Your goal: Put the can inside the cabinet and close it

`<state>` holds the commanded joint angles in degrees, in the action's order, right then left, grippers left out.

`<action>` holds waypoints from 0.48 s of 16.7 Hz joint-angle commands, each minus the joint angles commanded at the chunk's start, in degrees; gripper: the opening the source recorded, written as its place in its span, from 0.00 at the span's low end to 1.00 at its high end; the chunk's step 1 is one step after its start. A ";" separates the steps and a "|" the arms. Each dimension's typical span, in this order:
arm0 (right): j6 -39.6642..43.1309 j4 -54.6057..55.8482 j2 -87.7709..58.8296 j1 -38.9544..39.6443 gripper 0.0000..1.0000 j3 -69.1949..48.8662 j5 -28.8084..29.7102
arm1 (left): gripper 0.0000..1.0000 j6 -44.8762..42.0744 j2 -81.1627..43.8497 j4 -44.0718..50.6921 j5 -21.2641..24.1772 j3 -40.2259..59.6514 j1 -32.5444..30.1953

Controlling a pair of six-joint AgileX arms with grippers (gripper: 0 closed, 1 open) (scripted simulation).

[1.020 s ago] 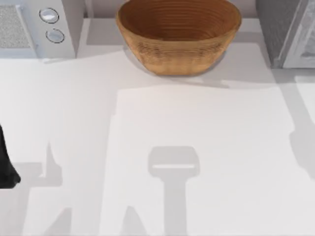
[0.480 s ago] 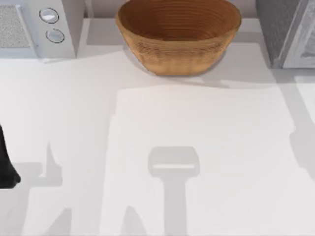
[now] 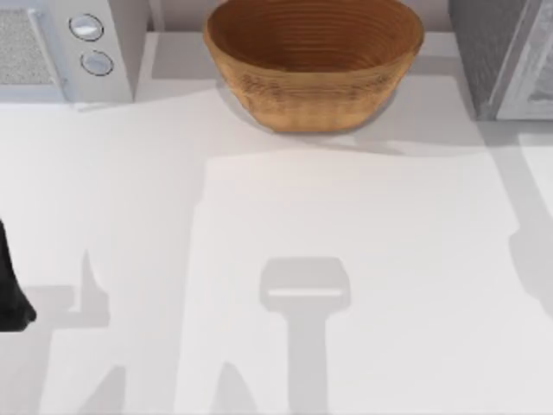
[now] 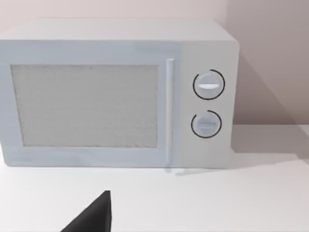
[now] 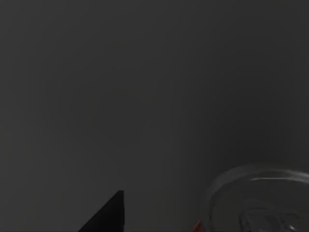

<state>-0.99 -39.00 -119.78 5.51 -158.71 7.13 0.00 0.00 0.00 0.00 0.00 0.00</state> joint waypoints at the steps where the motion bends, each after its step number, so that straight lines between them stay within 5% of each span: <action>1: 0.00 0.00 0.00 0.00 1.00 0.00 0.00 | 1.00 0.00 0.00 0.00 0.00 0.00 0.00; 8: 0.01 0.39 1.19 0.07 1.00 1.59 -0.07 | 1.00 0.00 0.00 0.00 0.00 0.00 0.00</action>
<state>-0.98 -38.61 -118.59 5.58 -157.12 7.06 0.00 0.00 0.00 0.00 0.00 0.00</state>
